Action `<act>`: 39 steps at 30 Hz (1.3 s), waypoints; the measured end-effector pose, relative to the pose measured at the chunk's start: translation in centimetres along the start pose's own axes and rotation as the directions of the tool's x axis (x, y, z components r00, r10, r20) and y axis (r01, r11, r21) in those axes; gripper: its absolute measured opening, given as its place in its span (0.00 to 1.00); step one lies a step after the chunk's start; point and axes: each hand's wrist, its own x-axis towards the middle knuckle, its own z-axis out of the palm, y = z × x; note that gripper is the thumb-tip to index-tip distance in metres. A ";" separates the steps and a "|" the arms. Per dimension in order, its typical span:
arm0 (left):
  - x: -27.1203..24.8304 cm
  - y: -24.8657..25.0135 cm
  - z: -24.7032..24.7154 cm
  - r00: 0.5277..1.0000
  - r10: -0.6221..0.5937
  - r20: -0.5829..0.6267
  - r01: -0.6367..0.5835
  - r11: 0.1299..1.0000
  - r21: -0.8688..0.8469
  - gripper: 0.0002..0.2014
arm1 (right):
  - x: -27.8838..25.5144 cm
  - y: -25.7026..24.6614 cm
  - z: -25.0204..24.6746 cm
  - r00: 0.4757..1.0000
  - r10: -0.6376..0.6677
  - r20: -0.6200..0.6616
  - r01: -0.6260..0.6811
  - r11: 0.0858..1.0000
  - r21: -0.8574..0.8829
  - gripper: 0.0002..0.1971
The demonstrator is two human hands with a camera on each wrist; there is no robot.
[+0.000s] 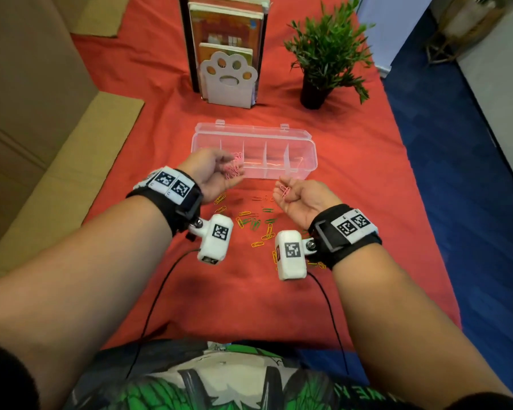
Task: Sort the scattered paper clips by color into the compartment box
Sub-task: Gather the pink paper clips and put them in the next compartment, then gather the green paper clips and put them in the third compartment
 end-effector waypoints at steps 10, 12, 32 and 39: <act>1.7 2.1 0.5 0.986 0.095 -0.137 -0.098 0.995 -0.009 0.08 | 1.5 -0.6 1.1 0.984 -0.176 -0.016 0.164 0.945 -0.285 0.21; 1.9 1.8 -0.2 0.962 0.162 -0.221 -0.147 0.985 0.085 0.11 | 2.3 -0.7 1.9 0.975 -0.224 -0.016 0.203 0.909 -0.365 0.20; -3.1 -7.0 -9.1 0.877 0.455 -0.156 -0.035 0.383 0.923 0.09 | 4.2 -0.4 9.9 0.819 -0.503 0.277 0.436 0.231 -0.870 0.24; -2.3 -8.6 -7.0 0.891 0.454 -0.010 -0.110 0.236 0.966 0.12 | 1.9 3.3 2.1 0.883 -0.380 0.275 0.292 -0.012 -0.956 0.12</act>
